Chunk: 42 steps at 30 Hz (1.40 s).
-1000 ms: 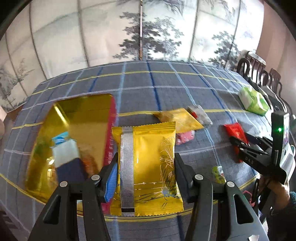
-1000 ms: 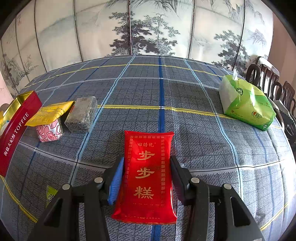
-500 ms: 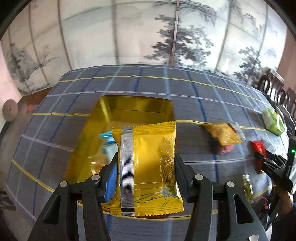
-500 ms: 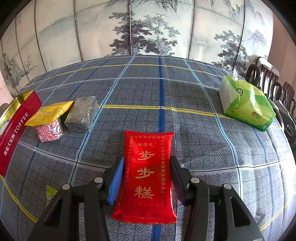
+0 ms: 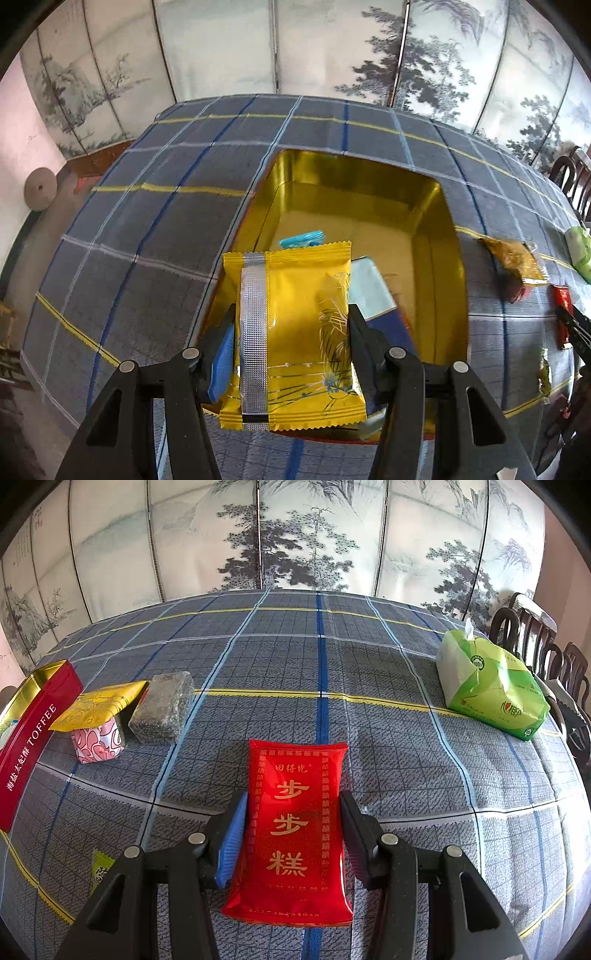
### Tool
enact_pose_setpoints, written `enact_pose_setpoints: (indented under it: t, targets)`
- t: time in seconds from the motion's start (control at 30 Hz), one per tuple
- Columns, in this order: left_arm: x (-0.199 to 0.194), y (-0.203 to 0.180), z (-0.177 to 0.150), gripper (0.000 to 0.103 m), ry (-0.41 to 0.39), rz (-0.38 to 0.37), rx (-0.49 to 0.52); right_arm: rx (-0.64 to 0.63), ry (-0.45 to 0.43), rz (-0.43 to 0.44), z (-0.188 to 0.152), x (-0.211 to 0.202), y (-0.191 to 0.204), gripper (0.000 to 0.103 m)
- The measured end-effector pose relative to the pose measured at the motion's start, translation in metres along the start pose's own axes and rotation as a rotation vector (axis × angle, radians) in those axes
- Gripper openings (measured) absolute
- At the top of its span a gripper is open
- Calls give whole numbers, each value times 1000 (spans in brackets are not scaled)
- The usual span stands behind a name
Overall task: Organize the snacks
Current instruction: 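Carry the yellow foil bag into the tin tray and open the left gripper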
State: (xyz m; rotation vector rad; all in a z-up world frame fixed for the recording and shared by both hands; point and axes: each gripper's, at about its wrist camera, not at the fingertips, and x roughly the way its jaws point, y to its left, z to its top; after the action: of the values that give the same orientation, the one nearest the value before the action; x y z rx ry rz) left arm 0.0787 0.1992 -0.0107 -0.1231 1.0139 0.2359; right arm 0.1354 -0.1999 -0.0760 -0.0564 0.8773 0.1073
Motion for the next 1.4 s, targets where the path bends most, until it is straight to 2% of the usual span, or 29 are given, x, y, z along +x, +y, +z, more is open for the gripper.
enact_pose_setpoints:
  t: [0.23, 0.63, 0.97, 1.17, 1.4]
  targets:
    - [13, 9, -3, 50, 22, 8, -4, 1, 0, 0, 0, 0, 0, 50]
    - [15, 9, -6, 51, 16, 26, 61, 0, 0, 0, 0, 0, 1, 50]
    - [15, 9, -7, 55, 15, 19, 64, 0, 0, 0, -1, 0, 1, 50]
    - [8, 6, -9, 63, -5, 15, 77, 0, 0, 0, -1, 0, 1, 50]
    - [-7, 3, -12, 67, -27, 12, 68, 10, 5, -6, 1, 0, 0, 50]
